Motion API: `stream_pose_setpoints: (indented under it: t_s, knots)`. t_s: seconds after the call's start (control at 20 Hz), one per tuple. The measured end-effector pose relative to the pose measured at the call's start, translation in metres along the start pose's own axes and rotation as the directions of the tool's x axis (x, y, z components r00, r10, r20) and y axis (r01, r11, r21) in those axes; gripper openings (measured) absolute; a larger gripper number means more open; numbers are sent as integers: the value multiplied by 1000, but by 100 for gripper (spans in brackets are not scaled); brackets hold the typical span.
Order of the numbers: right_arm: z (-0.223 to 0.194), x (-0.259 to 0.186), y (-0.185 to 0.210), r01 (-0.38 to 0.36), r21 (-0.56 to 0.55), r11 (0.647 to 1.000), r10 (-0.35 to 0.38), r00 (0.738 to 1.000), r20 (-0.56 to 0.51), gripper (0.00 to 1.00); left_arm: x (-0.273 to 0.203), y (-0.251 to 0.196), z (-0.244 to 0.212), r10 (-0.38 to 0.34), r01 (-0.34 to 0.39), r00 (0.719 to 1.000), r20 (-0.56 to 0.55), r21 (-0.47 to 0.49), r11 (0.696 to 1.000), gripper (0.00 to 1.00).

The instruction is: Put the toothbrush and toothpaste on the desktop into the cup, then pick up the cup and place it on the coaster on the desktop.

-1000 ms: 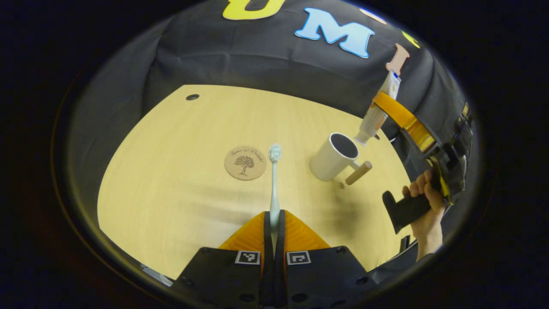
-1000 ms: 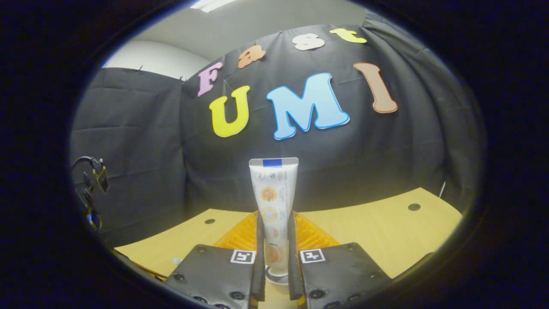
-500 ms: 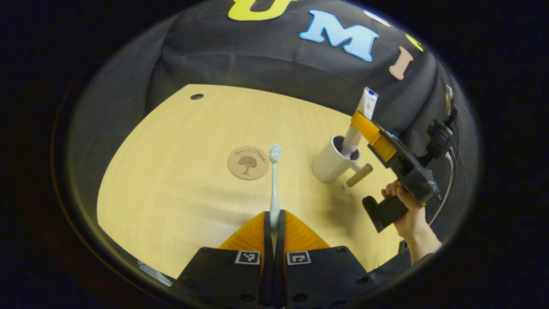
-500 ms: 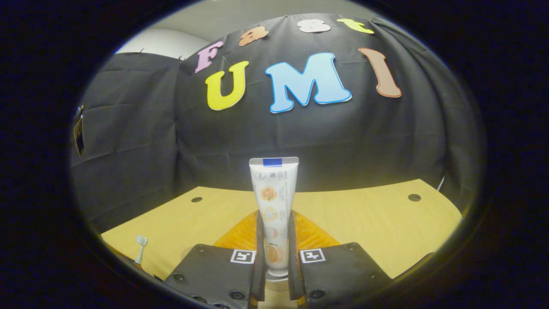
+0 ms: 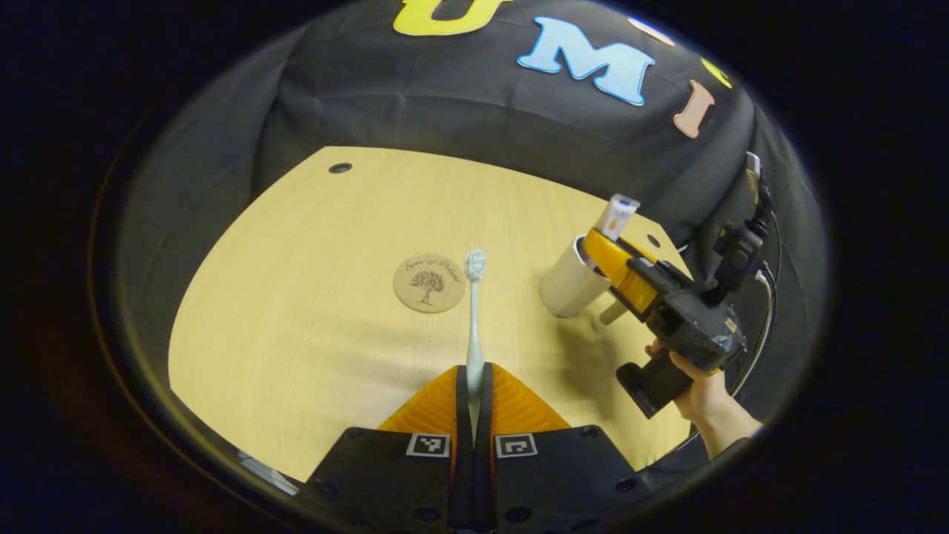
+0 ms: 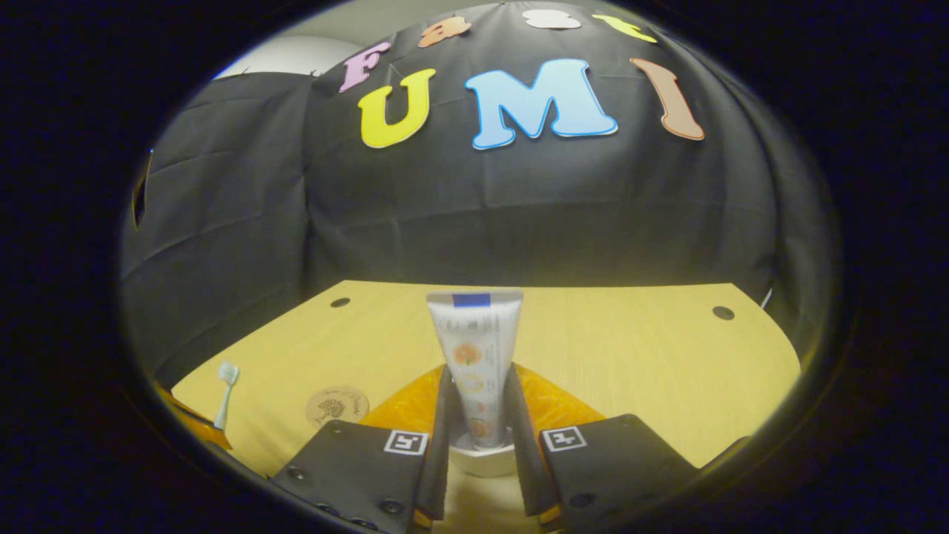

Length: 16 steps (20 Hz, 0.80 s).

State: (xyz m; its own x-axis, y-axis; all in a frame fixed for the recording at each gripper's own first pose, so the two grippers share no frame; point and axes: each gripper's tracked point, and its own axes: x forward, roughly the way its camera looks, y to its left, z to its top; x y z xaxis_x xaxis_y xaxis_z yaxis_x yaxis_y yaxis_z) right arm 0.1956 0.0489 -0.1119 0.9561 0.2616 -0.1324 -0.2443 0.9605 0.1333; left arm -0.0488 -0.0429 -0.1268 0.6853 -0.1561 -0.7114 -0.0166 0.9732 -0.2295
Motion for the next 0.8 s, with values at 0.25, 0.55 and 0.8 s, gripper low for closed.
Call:
stream_pose_setpoints:
  t_s: [0.25,0.55,0.8]
  knots:
    - [32,-12,2,25,-56,998,-20,995,95,63,0,0,-3,-5,5,1000,2,-14,1000,8]
    - [44,-27,1,51,-85,995,-39,990,133,74,-1,-1,-2,-5,5,1000,14,-24,1000,6]
    - [68,-54,-6,84,-65,994,-70,978,196,82,3,-5,6,-13,13,999,39,-11,1000,8]
